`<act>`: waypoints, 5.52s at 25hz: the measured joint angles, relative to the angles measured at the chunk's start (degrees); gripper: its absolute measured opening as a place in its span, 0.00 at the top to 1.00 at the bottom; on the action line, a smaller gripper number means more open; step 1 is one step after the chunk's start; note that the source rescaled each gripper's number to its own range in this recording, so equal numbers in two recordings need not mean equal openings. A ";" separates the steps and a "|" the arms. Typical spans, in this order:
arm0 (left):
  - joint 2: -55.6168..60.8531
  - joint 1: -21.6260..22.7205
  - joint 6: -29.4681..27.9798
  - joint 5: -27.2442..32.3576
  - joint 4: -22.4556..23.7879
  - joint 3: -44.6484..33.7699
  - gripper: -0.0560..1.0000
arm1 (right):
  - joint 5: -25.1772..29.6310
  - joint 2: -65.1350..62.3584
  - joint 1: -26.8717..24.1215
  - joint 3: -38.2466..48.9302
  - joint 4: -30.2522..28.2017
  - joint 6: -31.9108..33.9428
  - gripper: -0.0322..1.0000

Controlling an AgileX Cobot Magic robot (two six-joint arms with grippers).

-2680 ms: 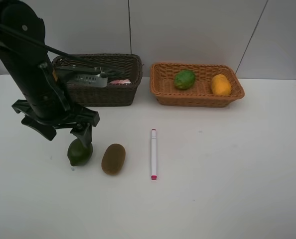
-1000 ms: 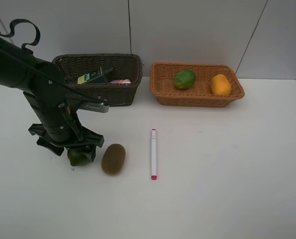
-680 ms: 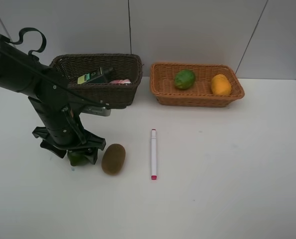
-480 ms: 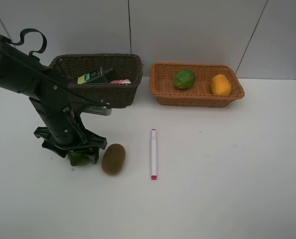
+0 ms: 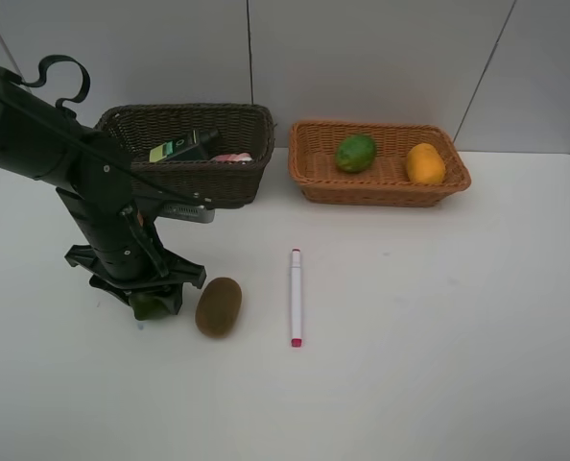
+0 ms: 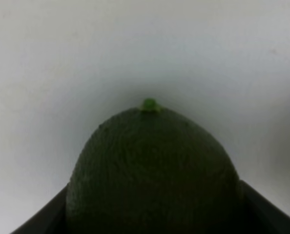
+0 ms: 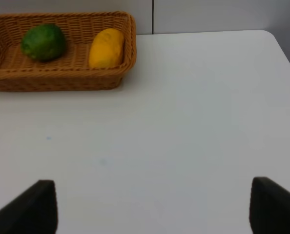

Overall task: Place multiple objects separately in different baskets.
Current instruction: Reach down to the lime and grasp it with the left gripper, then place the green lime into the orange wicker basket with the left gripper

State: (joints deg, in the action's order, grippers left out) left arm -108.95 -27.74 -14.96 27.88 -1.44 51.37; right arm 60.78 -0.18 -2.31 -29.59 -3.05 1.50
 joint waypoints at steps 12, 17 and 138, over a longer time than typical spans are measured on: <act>0.06 0.00 0.00 4.59 0.01 3.36 0.33 | 0.00 0.00 0.00 0.00 0.00 0.00 0.02; 2.96 0.00 0.00 8.12 0.19 5.65 0.33 | 0.00 0.00 0.00 0.00 0.00 0.00 0.02; -28.80 -4.99 29.71 19.56 -15.04 74.95 0.00 | 0.00 0.00 0.00 0.00 0.00 0.00 0.02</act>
State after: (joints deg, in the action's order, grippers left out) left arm -137.74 -32.73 14.75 47.45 -16.48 126.33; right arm 60.78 -0.18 -2.31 -29.59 -3.05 1.50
